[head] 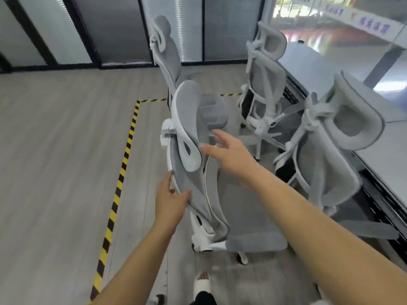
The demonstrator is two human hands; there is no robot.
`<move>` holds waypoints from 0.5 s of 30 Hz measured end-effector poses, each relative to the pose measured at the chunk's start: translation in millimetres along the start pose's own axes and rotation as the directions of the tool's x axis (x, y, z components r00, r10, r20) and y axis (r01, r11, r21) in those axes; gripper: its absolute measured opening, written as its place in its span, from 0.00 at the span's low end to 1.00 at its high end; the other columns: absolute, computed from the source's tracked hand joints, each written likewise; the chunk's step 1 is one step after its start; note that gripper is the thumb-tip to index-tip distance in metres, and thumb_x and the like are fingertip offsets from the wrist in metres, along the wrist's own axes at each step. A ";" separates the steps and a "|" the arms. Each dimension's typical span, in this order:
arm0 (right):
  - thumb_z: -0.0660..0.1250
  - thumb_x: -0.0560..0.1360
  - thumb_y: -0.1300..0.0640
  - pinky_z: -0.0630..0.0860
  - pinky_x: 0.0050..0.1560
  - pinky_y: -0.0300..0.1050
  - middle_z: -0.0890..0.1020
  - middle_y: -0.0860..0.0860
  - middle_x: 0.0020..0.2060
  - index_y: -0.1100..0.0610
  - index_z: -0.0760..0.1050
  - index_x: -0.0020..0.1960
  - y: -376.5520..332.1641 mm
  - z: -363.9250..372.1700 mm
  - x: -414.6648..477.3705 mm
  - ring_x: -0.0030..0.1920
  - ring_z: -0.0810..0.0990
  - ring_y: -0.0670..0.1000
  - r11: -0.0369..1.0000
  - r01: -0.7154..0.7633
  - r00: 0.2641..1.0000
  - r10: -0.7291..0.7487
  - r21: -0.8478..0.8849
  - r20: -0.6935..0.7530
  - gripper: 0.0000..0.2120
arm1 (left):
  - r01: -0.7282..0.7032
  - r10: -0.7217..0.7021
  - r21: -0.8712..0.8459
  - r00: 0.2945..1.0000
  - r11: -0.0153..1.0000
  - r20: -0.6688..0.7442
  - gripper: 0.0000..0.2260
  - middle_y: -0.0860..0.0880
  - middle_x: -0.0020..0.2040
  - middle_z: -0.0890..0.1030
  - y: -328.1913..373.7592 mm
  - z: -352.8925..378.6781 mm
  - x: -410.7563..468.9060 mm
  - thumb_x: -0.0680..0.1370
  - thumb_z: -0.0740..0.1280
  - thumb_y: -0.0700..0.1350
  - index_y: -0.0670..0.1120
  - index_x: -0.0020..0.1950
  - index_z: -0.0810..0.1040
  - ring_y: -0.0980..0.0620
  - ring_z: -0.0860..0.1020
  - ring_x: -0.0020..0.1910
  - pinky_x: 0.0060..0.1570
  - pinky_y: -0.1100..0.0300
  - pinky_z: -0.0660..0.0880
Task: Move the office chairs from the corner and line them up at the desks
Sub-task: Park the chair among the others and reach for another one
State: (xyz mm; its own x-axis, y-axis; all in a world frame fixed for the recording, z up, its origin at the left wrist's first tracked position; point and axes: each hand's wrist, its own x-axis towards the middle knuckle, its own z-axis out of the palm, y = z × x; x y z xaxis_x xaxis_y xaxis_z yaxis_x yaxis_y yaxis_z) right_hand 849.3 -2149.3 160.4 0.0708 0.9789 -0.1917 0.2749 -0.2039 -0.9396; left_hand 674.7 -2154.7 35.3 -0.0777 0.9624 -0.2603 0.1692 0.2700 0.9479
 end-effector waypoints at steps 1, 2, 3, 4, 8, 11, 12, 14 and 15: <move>0.72 0.73 0.47 0.72 0.58 0.39 0.75 0.43 0.63 0.45 0.71 0.66 -11.3 6.2 25.3 0.61 0.76 0.42 0.999 -0.019 0.999 0.018 0.032 0.035 0.24 | 0.010 -0.011 -0.014 1.000 1.000 -0.025 0.32 0.57 0.64 0.70 -1.8 -0.5 5.6 0.74 0.73 0.43 0.61 0.73 0.63 0.51 0.77 0.58 0.48 0.49 0.82; 0.73 0.73 0.49 0.75 0.52 0.37 0.79 0.41 0.56 0.43 0.74 0.60 -21.7 12.6 46.4 0.53 0.79 0.39 0.999 -0.036 0.997 0.033 0.038 0.070 0.17 | 0.027 -0.028 -0.029 0.999 0.999 -0.040 0.33 0.57 0.64 0.71 -4.8 -2.2 9.2 0.75 0.72 0.41 0.59 0.74 0.63 0.52 0.77 0.57 0.46 0.51 0.82; 0.74 0.72 0.50 0.77 0.48 0.37 0.80 0.41 0.51 0.43 0.74 0.57 -29.0 19.7 66.8 0.48 0.80 0.39 0.998 -0.044 0.993 0.040 0.034 0.110 0.16 | 0.041 -0.043 -0.043 0.998 0.998 -0.048 0.32 0.58 0.63 0.72 -7.2 -4.1 11.1 0.75 0.72 0.40 0.59 0.74 0.64 0.54 0.77 0.57 0.47 0.51 0.82; 0.75 0.70 0.50 0.78 0.49 0.41 0.81 0.42 0.51 0.46 0.74 0.60 -34.1 27.6 85.1 0.49 0.81 0.43 0.999 -0.046 0.989 0.045 0.001 0.140 0.20 | 0.050 -0.052 -0.049 0.997 0.998 -0.055 0.31 0.59 0.63 0.73 -8.6 -7.0 12.0 0.74 0.72 0.40 0.58 0.73 0.66 0.55 0.76 0.58 0.48 0.51 0.82; 0.76 0.63 0.51 0.80 0.53 0.54 0.82 0.47 0.51 0.52 0.75 0.59 -40.6 53.5 126.2 0.50 0.82 0.51 0.975 0.028 0.986 0.010 -0.221 0.168 0.26 | 0.075 -0.081 -0.092 0.994 0.993 -0.072 0.28 0.65 0.59 0.74 -16.6 -23.1 21.1 0.74 0.73 0.41 0.58 0.71 0.70 0.62 0.74 0.59 0.51 0.53 0.81; 0.76 0.63 0.51 0.81 0.52 0.54 0.83 0.47 0.50 0.51 0.77 0.57 -42.3 66.4 141.1 0.48 0.83 0.50 0.963 0.057 0.984 -0.010 -0.264 0.176 0.23 | 0.054 -0.065 -0.096 0.991 0.994 -0.116 0.26 0.63 0.61 0.75 -18.7 -37.3 28.4 0.74 0.74 0.43 0.57 0.70 0.72 0.62 0.74 0.61 0.56 0.56 0.80; 0.76 0.62 0.50 0.81 0.52 0.54 0.83 0.47 0.50 0.50 0.78 0.57 -44.2 71.7 144.5 0.48 0.83 0.50 0.963 0.071 0.982 -0.022 -0.260 0.186 0.24 | 0.040 -0.051 -0.073 0.988 0.997 -0.147 0.25 0.62 0.61 0.75 -18.7 -41.9 31.5 0.74 0.74 0.43 0.56 0.69 0.73 0.61 0.74 0.61 0.56 0.61 0.78; 0.75 0.59 0.46 0.81 0.52 0.54 0.83 0.46 0.50 0.48 0.77 0.57 -45.6 86.0 153.7 0.48 0.82 0.50 0.963 0.089 0.980 -0.038 -0.254 0.198 0.26 | 0.012 -0.020 -0.040 0.978 0.999 -0.206 0.24 0.61 0.60 0.76 -18.2 -51.8 37.7 0.74 0.74 0.44 0.55 0.68 0.74 0.64 0.74 0.60 0.53 0.71 0.74; 0.74 0.59 0.44 0.81 0.52 0.54 0.82 0.46 0.50 0.48 0.76 0.57 -46.9 94.6 156.9 0.49 0.82 0.50 0.962 0.097 0.977 -0.044 -0.257 0.206 0.27 | 0.001 -0.006 -0.024 0.972 1.000 -0.234 0.23 0.61 0.60 0.76 -18.6 -58.0 40.2 0.74 0.74 0.44 0.54 0.68 0.75 0.65 0.74 0.59 0.51 0.75 0.73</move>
State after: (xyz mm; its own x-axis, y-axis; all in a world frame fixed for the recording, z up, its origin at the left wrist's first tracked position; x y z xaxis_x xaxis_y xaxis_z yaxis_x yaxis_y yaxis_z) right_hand 756.7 -1984.9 147.6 -0.1408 0.9687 -0.2046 0.5173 -0.1042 -0.8495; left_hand 611.5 -2122.8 17.9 -0.3065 0.9270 -0.2160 0.1452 0.2698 0.9519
